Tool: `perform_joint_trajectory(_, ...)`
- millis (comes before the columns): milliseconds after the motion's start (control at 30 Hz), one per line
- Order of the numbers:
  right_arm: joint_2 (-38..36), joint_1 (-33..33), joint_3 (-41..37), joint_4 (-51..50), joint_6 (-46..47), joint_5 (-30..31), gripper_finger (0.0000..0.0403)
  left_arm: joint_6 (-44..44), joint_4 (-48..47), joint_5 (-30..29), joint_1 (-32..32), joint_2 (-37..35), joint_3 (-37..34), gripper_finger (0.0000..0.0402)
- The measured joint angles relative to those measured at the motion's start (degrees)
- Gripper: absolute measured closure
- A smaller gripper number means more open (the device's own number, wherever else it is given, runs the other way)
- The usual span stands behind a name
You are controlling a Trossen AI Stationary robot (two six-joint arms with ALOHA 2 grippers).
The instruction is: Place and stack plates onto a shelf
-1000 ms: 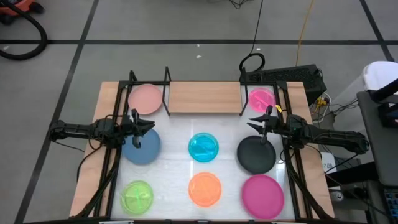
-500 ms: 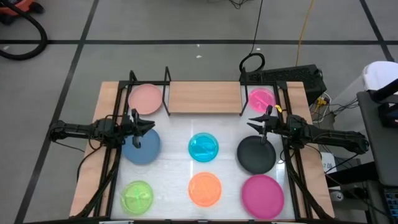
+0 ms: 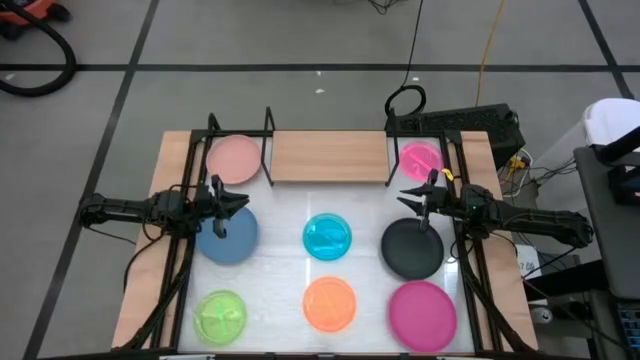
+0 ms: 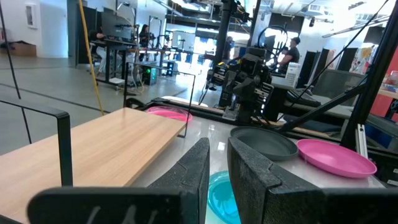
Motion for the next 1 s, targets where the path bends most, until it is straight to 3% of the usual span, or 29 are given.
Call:
perform_joint_trajectory(600, 0.00, 0.00, 0.00, 0.00, -0.02, 0.00, 0.0319, -2.95, 0.21, 0.02, -0.01, 0.00, -0.02, 0.0339)
perform_joint_trajectory(1000, 0.00, 0.02, -0.01, 0.00, 0.00, 0.00, 0.0319, -0.45, 8.00, -0.04, 0.00, -0.01, -0.02, 0.0339)
